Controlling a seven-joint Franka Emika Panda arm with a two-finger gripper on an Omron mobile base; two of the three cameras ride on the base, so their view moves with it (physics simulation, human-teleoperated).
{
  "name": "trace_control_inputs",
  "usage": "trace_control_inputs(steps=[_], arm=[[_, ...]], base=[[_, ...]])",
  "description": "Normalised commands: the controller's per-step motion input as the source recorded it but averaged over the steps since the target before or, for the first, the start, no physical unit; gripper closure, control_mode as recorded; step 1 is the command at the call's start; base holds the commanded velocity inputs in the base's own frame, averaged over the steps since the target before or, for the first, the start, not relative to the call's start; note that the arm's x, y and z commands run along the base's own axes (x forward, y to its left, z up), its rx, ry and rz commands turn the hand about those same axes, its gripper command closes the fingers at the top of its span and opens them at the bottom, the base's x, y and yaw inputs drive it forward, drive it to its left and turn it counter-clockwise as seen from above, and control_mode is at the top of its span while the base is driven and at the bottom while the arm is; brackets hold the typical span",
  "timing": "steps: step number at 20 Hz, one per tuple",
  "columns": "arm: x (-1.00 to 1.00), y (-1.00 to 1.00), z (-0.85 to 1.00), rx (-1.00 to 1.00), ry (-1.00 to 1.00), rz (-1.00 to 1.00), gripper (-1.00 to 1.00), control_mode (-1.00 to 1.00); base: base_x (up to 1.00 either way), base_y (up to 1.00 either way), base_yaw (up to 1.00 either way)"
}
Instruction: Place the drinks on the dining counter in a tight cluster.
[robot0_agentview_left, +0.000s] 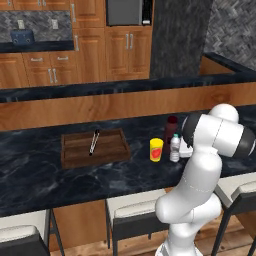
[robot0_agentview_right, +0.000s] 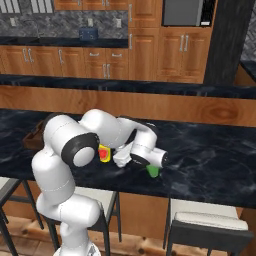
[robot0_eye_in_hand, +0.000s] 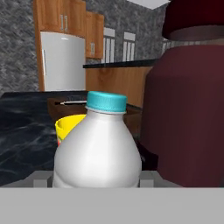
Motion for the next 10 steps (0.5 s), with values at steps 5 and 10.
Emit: trace_control_inputs(steps=[5, 10], arm=[[-0.02, -0.28, -0.07, 0.0, 0.0, 0.0, 1.0, -1.0], [-0.09, -0.18, -0.15, 0.0, 0.0, 0.0, -1.0, -1.0]], base=[[0.0, 0.0, 0.0], [0.0, 0.0, 0.0]])
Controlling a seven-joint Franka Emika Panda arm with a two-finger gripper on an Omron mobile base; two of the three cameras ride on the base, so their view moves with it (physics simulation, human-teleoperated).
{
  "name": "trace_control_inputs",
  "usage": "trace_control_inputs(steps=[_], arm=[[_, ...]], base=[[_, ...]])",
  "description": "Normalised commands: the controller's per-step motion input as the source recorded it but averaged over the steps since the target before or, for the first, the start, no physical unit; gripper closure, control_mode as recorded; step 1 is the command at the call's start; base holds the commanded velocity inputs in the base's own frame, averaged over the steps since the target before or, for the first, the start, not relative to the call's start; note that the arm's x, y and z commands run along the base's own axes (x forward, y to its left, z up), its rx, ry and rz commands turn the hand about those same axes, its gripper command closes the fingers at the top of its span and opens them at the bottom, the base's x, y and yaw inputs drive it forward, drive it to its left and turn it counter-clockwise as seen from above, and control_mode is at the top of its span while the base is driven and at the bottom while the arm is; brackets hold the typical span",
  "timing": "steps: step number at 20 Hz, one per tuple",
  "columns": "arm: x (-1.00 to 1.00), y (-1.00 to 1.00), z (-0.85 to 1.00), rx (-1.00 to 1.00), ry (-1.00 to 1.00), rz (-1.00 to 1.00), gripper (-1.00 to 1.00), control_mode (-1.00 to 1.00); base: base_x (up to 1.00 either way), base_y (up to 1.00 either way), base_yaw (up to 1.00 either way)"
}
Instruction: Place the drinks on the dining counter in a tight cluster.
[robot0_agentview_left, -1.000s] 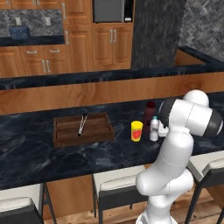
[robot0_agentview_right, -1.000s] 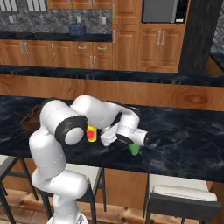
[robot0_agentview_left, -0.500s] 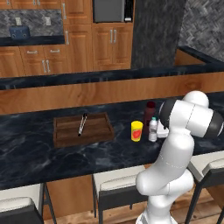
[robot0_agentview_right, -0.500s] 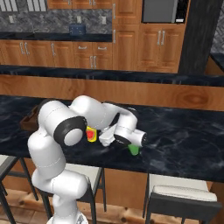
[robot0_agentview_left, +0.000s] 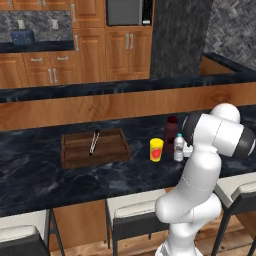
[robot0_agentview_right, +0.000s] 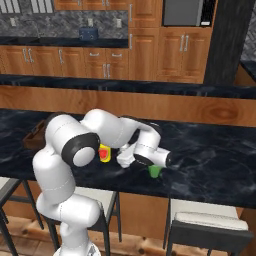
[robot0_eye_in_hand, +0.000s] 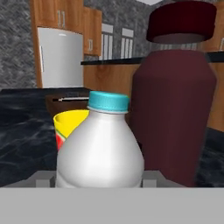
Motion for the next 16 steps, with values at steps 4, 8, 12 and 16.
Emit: trace_control_inputs(steps=[4, 8, 12, 16], arm=[[-0.08, -0.08, -0.13, 0.0, 0.0, 0.0, -1.0, -1.0], [0.0, -0.03, 0.0, 0.0, 0.0, 0.0, -1.0, -1.0], [-0.15, 0.0, 0.0, 0.0, 0.0, 0.0, -1.0, -1.0], [-0.21, 0.0, 0.0, 0.0, 0.0, 0.0, -1.0, -1.0]], base=[[0.0, 0.0, 0.0], [0.0, 0.0, 0.0], [0.0, 0.0, 0.0], [0.0, 0.0, 0.0]])
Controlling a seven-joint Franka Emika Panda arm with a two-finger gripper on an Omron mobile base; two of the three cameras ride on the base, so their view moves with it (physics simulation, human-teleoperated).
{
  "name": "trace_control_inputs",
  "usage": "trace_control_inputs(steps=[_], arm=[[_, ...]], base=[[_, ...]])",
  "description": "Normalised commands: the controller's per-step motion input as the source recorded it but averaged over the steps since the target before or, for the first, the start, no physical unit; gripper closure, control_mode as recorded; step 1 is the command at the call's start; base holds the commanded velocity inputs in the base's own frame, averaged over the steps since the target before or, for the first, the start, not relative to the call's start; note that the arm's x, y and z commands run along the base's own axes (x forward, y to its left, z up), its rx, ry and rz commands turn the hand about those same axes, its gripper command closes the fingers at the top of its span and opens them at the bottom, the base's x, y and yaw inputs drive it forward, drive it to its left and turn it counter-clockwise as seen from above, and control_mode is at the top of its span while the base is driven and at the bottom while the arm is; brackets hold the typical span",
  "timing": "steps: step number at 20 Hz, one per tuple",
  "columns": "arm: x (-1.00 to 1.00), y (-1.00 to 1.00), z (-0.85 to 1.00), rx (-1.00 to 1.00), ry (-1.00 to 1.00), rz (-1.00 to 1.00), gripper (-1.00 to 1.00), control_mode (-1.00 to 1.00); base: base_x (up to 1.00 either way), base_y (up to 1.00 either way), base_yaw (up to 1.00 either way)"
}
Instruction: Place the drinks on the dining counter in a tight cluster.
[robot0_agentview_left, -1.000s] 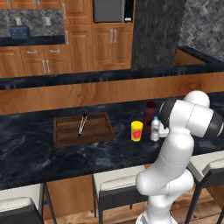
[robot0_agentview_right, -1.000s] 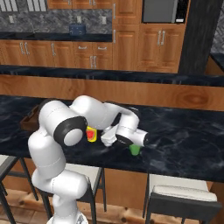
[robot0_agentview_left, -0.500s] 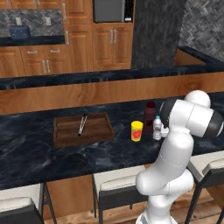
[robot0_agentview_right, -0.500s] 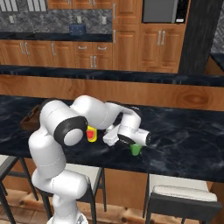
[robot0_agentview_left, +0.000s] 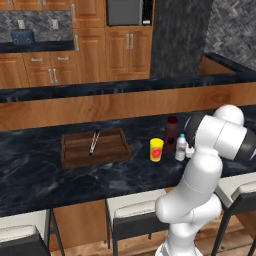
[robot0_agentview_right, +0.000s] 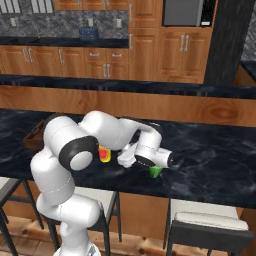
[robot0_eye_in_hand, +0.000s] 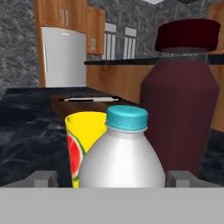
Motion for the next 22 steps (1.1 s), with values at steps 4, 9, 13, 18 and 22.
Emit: trace_control_inputs(steps=[4, 9, 13, 18, 22], arm=[[-0.19, 0.0, 0.07, 0.0, -0.01, 0.0, -1.0, -1.0], [-0.03, 0.0, 0.19, 0.0, 0.0, 0.0, -1.0, -1.0], [0.0, 0.03, 0.28, 0.0, 0.0, 0.0, -1.0, -1.0], [-0.15, 0.0, 0.27, 0.0, 0.0, 0.0, -1.0, -1.0], [-0.37, -0.05, 0.16, 0.0, 0.0, 0.0, -1.0, -1.0]], base=[[0.0, 0.0, 0.0], [0.0, 0.0, 0.0], [0.0, 0.0, 0.0], [0.0, 0.0, 0.0], [0.0, 0.0, 0.0]])
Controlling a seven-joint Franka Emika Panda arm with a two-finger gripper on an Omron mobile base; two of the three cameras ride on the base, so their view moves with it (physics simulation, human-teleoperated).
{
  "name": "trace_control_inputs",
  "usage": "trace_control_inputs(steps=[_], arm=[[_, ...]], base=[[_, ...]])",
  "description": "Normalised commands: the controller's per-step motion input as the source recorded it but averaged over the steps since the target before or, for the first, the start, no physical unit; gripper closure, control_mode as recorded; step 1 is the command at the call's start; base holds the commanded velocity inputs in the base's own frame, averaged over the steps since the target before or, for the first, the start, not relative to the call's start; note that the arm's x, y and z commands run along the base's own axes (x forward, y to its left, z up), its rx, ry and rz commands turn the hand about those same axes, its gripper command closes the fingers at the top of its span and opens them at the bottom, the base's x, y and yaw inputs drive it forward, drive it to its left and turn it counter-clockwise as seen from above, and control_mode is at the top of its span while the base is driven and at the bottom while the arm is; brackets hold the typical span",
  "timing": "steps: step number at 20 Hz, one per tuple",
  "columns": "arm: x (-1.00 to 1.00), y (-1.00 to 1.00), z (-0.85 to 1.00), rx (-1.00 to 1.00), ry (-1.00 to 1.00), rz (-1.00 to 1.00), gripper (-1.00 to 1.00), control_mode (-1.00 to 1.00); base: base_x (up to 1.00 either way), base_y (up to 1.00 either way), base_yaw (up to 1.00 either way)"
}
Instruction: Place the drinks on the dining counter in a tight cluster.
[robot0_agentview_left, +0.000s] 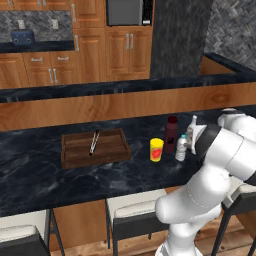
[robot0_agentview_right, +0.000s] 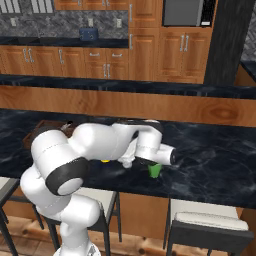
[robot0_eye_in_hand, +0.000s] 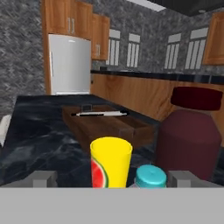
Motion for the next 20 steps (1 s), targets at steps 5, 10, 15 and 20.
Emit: trace_control_inputs(steps=[5, 10, 15, 20], arm=[[-0.52, -0.04, 0.14, 0.0, 0.0, -0.01, -1.0, -1.0], [-0.52, 0.0, 0.18, -0.04, 0.0, -0.01, -1.0, -1.0], [-0.51, 0.0, 0.13, -0.05, 0.0, -0.11, -1.0, -1.0], [-0.57, 0.0, 0.06, -0.01, 0.0, -0.12, -1.0, -1.0]], base=[[0.0, 0.0, 0.0], [0.0, 0.0, 0.0], [0.0, 0.0, 0.0], [0.0, 0.0, 0.0]])
